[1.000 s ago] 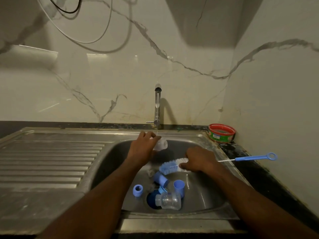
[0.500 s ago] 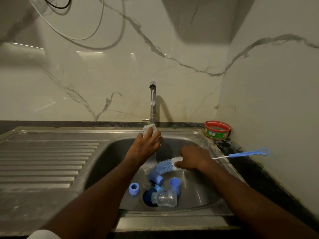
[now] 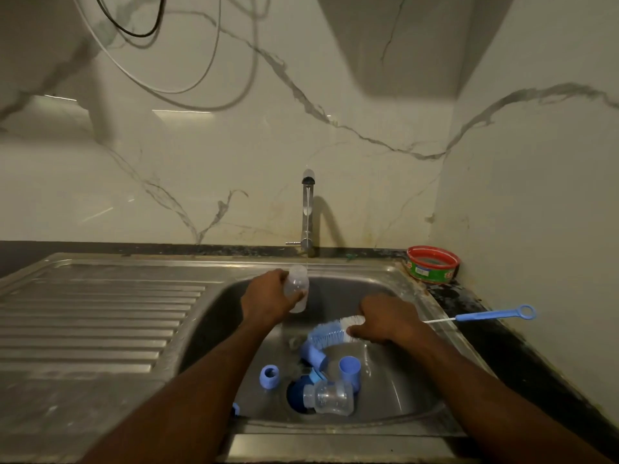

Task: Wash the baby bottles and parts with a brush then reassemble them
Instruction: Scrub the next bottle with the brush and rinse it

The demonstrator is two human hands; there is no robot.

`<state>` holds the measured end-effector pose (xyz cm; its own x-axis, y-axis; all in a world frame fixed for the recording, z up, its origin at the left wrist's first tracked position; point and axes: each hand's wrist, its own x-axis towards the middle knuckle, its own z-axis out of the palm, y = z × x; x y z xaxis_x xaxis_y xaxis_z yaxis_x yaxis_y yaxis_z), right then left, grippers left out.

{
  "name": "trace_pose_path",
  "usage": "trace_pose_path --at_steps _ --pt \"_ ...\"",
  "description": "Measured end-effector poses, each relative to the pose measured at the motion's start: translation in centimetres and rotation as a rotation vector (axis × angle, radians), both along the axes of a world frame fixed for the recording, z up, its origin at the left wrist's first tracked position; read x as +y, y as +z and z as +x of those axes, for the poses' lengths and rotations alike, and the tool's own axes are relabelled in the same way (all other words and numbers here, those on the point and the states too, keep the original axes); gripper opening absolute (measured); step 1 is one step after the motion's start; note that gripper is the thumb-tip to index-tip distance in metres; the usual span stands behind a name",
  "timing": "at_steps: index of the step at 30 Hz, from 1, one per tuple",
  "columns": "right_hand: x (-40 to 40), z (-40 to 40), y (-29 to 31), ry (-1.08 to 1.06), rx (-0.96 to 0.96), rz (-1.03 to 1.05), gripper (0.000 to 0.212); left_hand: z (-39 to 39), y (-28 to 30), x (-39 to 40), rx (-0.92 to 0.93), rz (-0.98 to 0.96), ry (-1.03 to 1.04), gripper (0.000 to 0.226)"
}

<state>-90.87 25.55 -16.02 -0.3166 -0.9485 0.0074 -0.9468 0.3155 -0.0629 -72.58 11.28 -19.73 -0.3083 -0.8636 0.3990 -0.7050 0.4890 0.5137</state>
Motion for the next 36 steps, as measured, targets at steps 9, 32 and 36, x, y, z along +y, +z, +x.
trace_pose_path --at_steps 9,32,36 --pt "0.5 -0.1 0.2 -0.023 -0.004 -0.003 0.041 -1.5 0.0 1.1 -0.026 0.008 0.007 0.043" --pt "0.1 -0.3 -0.1 -0.007 -0.004 0.023 0.04 -1.5 -0.5 0.7 0.078 -0.034 0.045 0.037" --pt "0.4 -0.3 0.1 0.01 0.017 0.034 0.044 -1.5 -0.6 0.8 -0.001 -0.008 0.007 0.034"
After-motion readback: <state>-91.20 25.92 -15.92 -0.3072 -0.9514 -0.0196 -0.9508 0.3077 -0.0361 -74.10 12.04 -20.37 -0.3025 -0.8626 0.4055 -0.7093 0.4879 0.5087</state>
